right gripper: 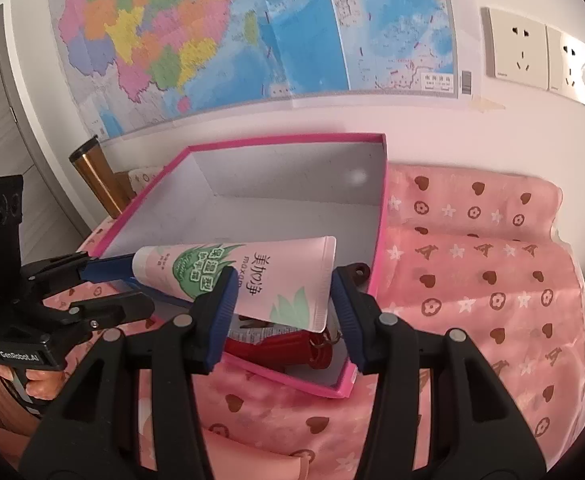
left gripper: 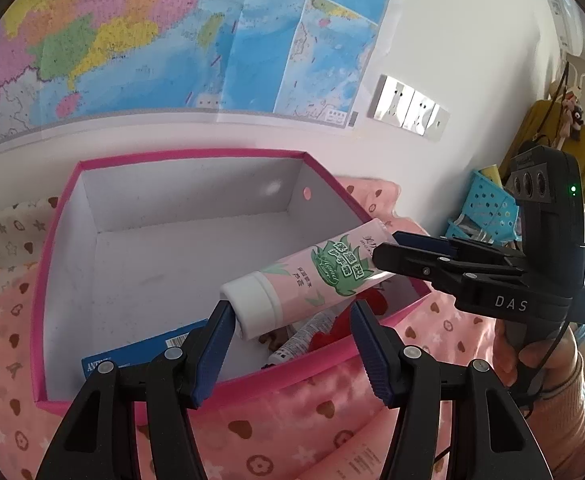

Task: Organize rigid objects
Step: 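Lower the pink tube into the box and open the right gripper, then move the right gripper back toward the pink bottle with white cap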

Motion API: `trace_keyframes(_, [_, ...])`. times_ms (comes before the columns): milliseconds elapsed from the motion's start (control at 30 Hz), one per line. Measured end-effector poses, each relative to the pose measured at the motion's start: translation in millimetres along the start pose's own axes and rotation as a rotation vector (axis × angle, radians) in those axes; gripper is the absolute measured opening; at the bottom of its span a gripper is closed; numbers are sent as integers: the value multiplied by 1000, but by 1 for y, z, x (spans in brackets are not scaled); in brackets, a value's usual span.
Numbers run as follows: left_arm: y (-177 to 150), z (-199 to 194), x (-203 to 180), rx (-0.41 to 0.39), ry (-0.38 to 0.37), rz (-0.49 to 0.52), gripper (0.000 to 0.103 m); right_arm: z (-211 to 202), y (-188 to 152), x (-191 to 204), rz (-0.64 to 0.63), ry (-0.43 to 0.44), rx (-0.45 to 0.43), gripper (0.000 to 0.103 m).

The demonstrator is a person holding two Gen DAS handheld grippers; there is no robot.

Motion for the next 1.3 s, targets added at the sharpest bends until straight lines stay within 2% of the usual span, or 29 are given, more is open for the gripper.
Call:
trace_keyframes(400, [-6,20,6,42,21,6,60,18,-4,-7,-16,-40,46,51])
trace_keyframes(633, [-8,28,11,63,32,-2,60,21,-2,-7,-30,-64,41,51])
trace_keyframes(1033, [-9,21,11,44,35,1,60,9,-2,-7,-15,-68,5,51])
trace_keyframes(1300, [-9,0,-2,-7,44,58,60,-11,-10,-4,7,-42,-19,51])
Point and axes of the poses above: each gripper's, at about its wrist camera, not at the fingertips, and z roughly the way its jaws point, x to its left, y to its top, the point moved 6 cm from there along z, roughly the way its jaws point, and after that the axes turned 8 degrees about -x, right-handed, at the moved point
